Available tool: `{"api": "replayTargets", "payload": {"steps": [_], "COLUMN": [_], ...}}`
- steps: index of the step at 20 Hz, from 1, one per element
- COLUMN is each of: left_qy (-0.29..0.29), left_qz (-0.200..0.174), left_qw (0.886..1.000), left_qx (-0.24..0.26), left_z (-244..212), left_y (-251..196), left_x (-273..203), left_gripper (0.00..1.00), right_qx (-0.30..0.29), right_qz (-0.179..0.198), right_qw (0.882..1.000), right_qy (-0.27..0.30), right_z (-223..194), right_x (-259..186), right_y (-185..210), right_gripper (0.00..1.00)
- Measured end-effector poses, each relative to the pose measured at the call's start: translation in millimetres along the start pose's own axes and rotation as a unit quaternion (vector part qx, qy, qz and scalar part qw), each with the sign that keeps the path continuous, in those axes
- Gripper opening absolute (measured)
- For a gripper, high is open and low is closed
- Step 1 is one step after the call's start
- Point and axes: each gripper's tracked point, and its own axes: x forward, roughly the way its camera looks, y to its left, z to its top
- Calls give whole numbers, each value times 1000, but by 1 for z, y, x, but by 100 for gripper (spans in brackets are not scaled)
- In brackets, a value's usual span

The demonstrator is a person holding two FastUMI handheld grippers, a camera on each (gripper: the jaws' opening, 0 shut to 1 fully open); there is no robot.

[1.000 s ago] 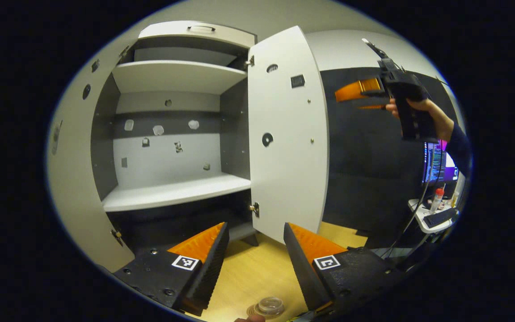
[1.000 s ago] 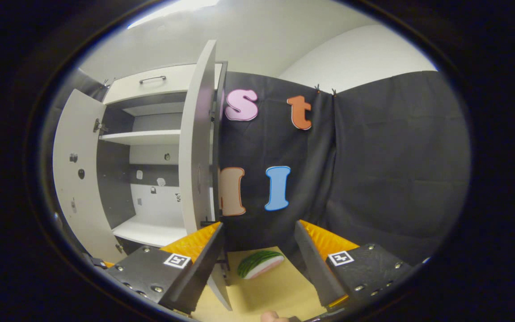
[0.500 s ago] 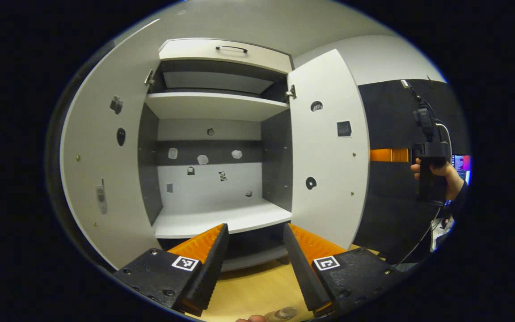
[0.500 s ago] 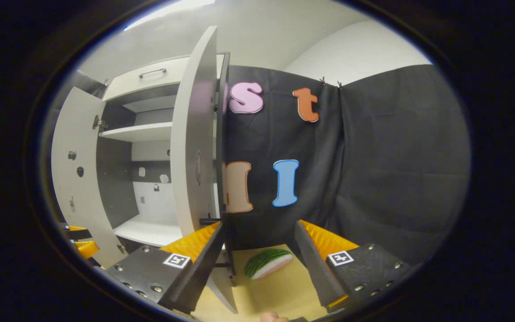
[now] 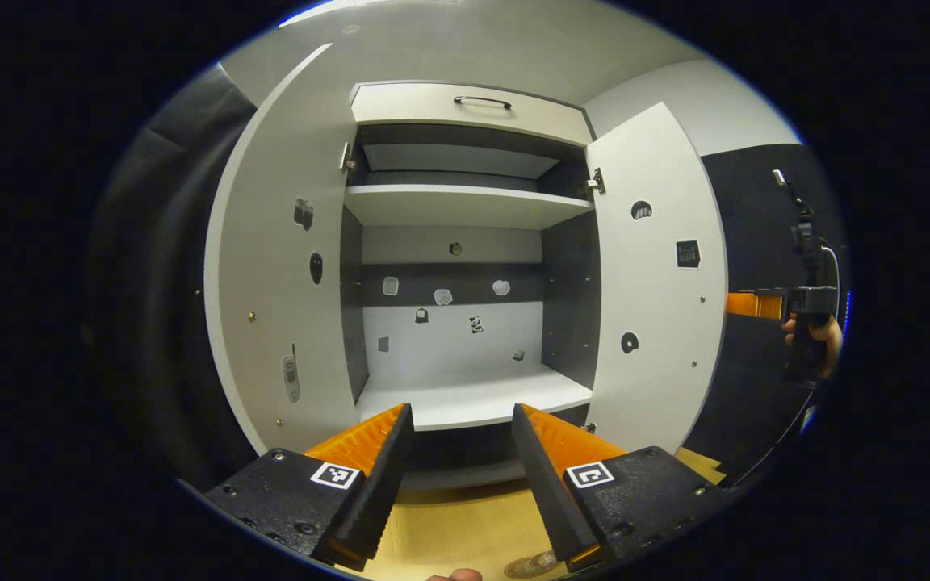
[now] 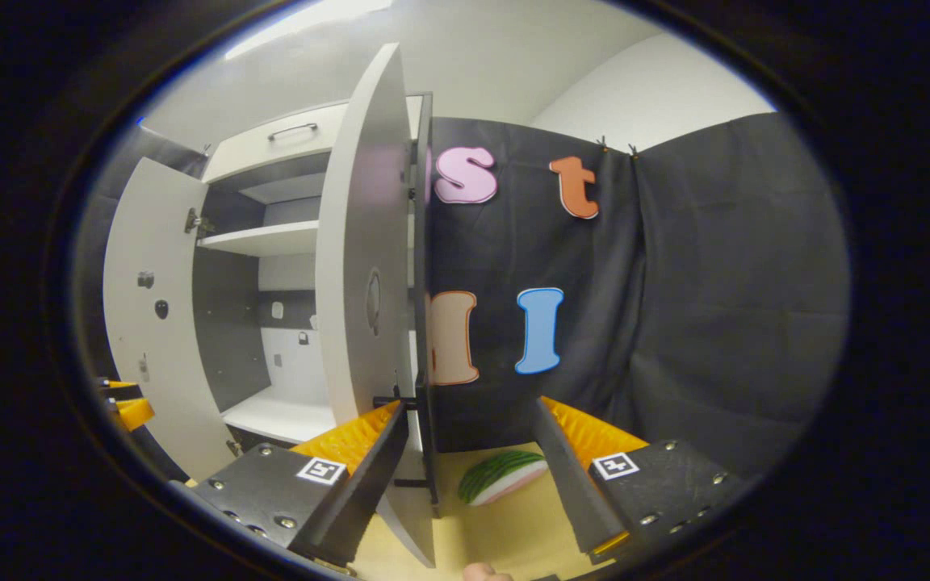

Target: Grasp the bottle in the cabinet with the left hand and place it on the coaster, then close the right door with the right hand and the left door with the left hand.

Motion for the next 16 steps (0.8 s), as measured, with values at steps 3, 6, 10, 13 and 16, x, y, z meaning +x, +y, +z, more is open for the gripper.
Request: {"api": "replayTargets", "payload": {"steps": [3,6,10,13,16], "left_qy": [-7,-9,-14,-15,-11], "left_qz": [21,37,54,65,76], "left_qw": [1000,999,998,998,997], "left_qx": [-4,-3,1,0,-4], "left_z": [6,9,12,11,9], "left_y": [13,24,37,45,54], "left_x": [0,0,-3,-10,-13], "left_gripper": [76,78,78,78,78], "right_qx": [8,4,9,14,19], "right_qz": [26,48,76,94,103], "right_qw": [1000,999,997,995,994], "right_qy": [6,9,12,13,9], "right_z": [0,-2,-4,-5,-6], "right_x": [2,4,6,11,15], "right_y": [17,36,66,88,109], "right_gripper": [95,92,95,95,95]}}
